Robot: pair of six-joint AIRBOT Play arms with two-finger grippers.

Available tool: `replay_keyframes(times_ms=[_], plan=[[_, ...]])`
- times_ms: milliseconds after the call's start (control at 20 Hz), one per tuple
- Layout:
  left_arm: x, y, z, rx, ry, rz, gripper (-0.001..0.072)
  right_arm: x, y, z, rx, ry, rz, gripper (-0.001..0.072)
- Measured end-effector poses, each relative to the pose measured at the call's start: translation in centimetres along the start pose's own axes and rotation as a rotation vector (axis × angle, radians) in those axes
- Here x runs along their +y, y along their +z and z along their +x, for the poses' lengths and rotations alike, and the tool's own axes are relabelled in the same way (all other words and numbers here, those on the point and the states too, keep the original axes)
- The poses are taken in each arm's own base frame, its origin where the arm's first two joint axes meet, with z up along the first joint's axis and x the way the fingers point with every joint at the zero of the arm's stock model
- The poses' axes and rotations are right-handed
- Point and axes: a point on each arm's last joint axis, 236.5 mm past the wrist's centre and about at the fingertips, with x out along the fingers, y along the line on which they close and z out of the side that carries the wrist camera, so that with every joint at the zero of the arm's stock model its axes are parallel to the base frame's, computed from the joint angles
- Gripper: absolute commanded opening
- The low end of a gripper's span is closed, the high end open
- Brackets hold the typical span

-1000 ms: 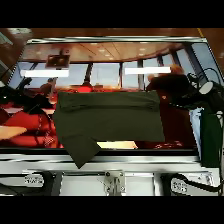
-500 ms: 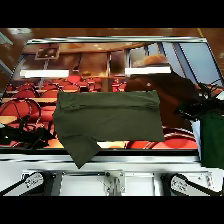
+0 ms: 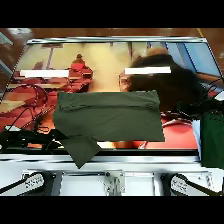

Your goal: Fold the shirts.

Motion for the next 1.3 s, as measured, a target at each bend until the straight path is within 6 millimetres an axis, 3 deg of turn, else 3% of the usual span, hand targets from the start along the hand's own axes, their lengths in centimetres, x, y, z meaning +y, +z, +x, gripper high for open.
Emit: replay_keyframes(times_ms=[50, 150, 250, 700, 1000, 1050, 1100, 1150, 1200, 1300], plan=[[0.0, 0.0, 0.7, 0.005, 0.01, 0.008, 0.0179, 0.0, 0.0, 0.0, -0.001, 0.002, 0.0, 0.0559], [-0.5, -0.1, 1.6, 0.021, 0.008, 0.015, 0.004, 0.1, 0.0, 0.0, 0.0, 0.003, -0.001, 0.056], [-1.0, -0.4, 2.0, 0.038, -0.006, 0.018, 0.004, -0.1, -0.4, 0.3, 0.013, 0.0, 0.002, 0.0631], [-2.9, -1.9, 0.2, 0.077, -0.103, 0.076, 0.004, -1.4, -9.3, 4.8, 0.224, 0.112, 0.125, 0.063], [-3.7, -2.5, -0.6, 0.081, -0.126, 0.107, 0.004, -1.8, -12.6, 7.7, 0.263, 0.1, 0.181, 0.0629], [-3.7, -2.5, -0.6, 0.08, -0.127, 0.107, 0.004, -1.4, -13.0, 8.1, 0.277, 0.106, 0.18, 0.0609], [-3.7, -2.5, -0.7, 0.079, -0.127, 0.109, 0.004, -0.9, -13.4, 8.5, 0.287, 0.112, 0.178, 0.0476], [-3.7, -2.5, -0.7, 0.08, -0.128, 0.11, 0.004, -0.8, -13.5, 9.0, 0.288, 0.105, 0.168, 0.0233], [-3.7, -2.5, -0.7, 0.08, -0.129, 0.111, 0.0039, -0.7, -13.4, 9.6, 0.28, 0.093, 0.159, 0.0067], [-3.9, -2.3, -0.9, 0.075, -0.129, 0.122, 0.0039, -0.2, -13.1, 10.0, 0.267, 0.089, 0.143, 0.0061]])
